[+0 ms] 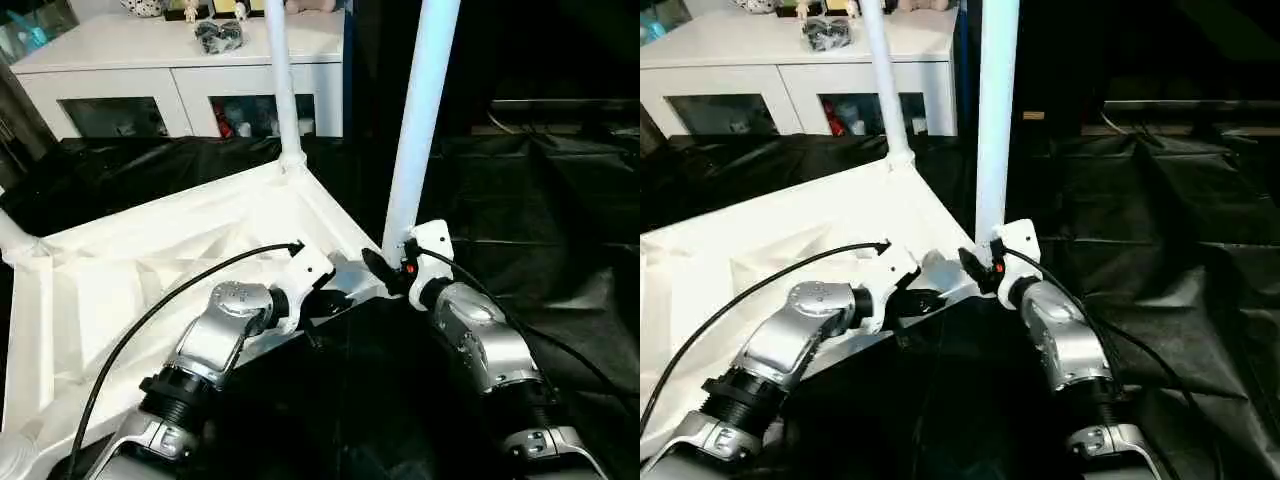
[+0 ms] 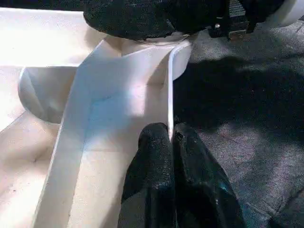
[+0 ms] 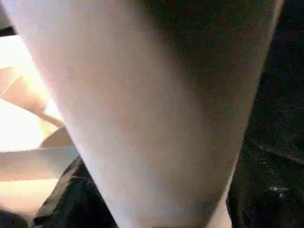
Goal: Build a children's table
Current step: Rotate leg to tighten
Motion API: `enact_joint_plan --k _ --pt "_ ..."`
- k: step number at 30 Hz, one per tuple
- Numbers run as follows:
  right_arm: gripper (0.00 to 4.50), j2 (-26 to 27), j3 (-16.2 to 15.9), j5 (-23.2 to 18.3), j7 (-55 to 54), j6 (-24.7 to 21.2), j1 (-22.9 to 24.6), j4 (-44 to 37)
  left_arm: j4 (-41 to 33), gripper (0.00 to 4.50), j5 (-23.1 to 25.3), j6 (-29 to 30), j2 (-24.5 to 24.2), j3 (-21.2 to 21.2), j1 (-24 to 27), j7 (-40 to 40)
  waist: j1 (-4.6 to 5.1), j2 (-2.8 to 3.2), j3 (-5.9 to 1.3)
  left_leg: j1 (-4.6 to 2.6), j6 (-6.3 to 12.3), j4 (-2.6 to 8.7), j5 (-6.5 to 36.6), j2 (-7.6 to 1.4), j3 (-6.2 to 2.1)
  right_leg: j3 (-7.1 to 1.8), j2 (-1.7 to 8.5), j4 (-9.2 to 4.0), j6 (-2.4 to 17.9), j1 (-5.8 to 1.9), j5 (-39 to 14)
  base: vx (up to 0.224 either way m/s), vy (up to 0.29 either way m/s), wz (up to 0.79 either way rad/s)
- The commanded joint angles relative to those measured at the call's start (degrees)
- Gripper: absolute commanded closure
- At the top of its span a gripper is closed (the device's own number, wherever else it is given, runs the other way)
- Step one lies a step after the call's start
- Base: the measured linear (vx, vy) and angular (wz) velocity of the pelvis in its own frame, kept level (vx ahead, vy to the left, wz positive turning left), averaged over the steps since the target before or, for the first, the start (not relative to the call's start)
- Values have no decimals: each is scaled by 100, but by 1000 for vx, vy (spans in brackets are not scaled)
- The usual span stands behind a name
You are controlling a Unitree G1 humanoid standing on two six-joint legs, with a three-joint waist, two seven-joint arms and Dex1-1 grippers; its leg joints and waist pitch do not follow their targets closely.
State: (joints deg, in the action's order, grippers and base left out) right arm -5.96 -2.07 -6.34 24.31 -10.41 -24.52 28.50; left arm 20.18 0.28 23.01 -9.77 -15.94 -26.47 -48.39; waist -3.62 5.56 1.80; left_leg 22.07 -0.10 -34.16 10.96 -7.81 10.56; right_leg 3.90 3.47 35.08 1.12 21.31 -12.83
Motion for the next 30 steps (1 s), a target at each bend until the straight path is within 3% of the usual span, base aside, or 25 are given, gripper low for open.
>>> enact_joint_plan --k 1,6,13,14,16,20,21,22,23,26,30 --pt "107 233 -268 -13 217 -323 165 377 -304 450 -254 -214 250 -189 -64 -269 5 -42 -264 -86 341 449 1194 -605 -305 -356 666 -451 1249 -193 -575 0 0 0" --pt "107 -28 -437 136 549 69 190 236 -488 450 -372 -305 -37 -200 70 -616 12 -45 -270 -89 233 466 1349 -611 -308 -361 670 -445 1232 -194 -625 0 0 0" --pt "107 -711 -959 -251 2373 -34 618 -813 -683 450 -523 -376 -363 -167 188 -1075 -37 -50 -273 -69 565 427 1052 -620 -293 -343 645 -414 1261 -204 -236 0 0 0" --pt "107 -904 -1077 -330 2753 -72 721 -1033 -712 450 -552 -391 -437 -174 210 -1180 -48 -76 -265 -71 586 431 1073 -625 -291 -345 643 -430 1241 -209 -297 0 0 0" --pt "107 -1116 -1188 -428 3151 -124 828 -1245 -755 450 -587 -409 -527 -190 241 -1306 -95 -68 -252 -80 568 435 1214 -629 -283 -350 656 -460 1200 -189 -706 0 0 0" --pt "107 -1313 -1225 -558 3533 -190 918 -1436 -870 450 -672 -384 -691 -202 300 -1585 -146 -72 -234 -110 413 462 1406 -648 -297 -373 663 -503 1143 -159 -1189 0 0 0" --pt "107 -1400 -1240 -624 3727 -210 976 -1539 -933 450 -702 -376 -801 -214 334 -1733 -154 -70 -244 -100 410 466 1327 -644 -297 -370 646 -483 1148 -157 -1057 0 0 0" --pt "107 -1463 -1265 -670 3858 -287 1017 -1622 -966 450 -720 -357 -884 -233 354 -1853 -159 -113 -250 -98 430 462 1282 -643 -296 -364 641 -474 1151 -163 -975 0 0 0" --pt "107 -1504 -1283 -701 3943 -346 1043 -1679 -984 450 -729 -344 -936 -245 366 -1927 -168 -87 -260 -87 486 450 1156 -637 -294 -361 642 -443 1184 -165 -798 0 0 0" --pt "132 -1594 -1321 -761 4106 -498 1092 -1801 -994 450 -708 -355 -1057 -248 395 -2058 -176 -88 -266 -79 565 434 1022 -642 -291 -355 642 -425 1242 -162 -581 0 0 0" --pt "172 -1601 -1295 -774 4146 -539 1090 -1827 -973 450 -699 -374 -1132 -196 403 -2050 -190 -115 -253 -83 521 436 1104 -633 -286 -357 665 -450 1234 -158 -845 0 0 0"
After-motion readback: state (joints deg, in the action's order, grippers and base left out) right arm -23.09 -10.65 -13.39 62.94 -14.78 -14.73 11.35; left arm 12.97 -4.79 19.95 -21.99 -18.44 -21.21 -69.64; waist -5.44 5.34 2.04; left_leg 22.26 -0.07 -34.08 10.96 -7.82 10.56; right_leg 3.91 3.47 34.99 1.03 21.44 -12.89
